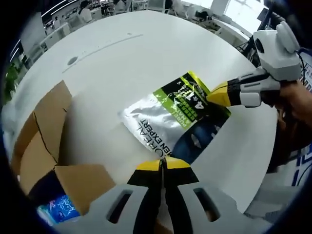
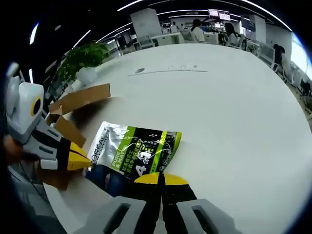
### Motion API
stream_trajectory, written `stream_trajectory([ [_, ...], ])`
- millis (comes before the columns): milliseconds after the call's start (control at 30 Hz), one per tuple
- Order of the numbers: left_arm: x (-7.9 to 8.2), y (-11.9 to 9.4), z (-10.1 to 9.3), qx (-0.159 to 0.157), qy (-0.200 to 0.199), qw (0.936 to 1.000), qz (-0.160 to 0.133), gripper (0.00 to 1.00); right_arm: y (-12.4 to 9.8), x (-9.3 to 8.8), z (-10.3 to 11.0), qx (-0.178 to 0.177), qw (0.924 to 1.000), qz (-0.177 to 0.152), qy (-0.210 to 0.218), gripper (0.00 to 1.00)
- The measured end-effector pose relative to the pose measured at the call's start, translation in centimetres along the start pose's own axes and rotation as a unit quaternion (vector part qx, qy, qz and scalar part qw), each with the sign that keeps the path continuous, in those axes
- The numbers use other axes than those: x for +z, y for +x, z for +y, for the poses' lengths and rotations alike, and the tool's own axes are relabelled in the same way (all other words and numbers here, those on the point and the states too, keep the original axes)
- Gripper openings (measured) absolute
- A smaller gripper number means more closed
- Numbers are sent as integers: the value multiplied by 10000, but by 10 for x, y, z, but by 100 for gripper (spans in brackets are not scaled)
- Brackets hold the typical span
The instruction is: Operate the shoe box by opening the lid, removing the specified soft item, and placing it in the target area until the item is outside and the box remains undamaged.
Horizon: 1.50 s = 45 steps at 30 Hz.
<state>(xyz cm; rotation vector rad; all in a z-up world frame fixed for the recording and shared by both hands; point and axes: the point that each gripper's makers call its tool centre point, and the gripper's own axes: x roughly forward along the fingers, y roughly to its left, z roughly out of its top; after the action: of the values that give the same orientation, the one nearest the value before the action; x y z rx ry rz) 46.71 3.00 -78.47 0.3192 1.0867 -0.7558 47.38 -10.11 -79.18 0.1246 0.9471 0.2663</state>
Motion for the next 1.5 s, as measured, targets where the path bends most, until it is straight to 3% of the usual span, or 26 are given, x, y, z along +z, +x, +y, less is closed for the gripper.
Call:
stream_trajectory([
  [367,2,-9,1,-62,125,9999,-76,2,2,1,0,-123,9999,-43,58,0],
  [600,2,-23,-5,-264,79,9996,-119,5,3,0,2,-150,9999,-44,50,0],
  [1000,16,-51,3,-268,49,9987,-436,5,12,5,22,-42,9999,-4,-112,0],
  [1500,21,-83,5,-422,18,9959,-805,6,13,2,29,-76,9998,76,-146,0],
])
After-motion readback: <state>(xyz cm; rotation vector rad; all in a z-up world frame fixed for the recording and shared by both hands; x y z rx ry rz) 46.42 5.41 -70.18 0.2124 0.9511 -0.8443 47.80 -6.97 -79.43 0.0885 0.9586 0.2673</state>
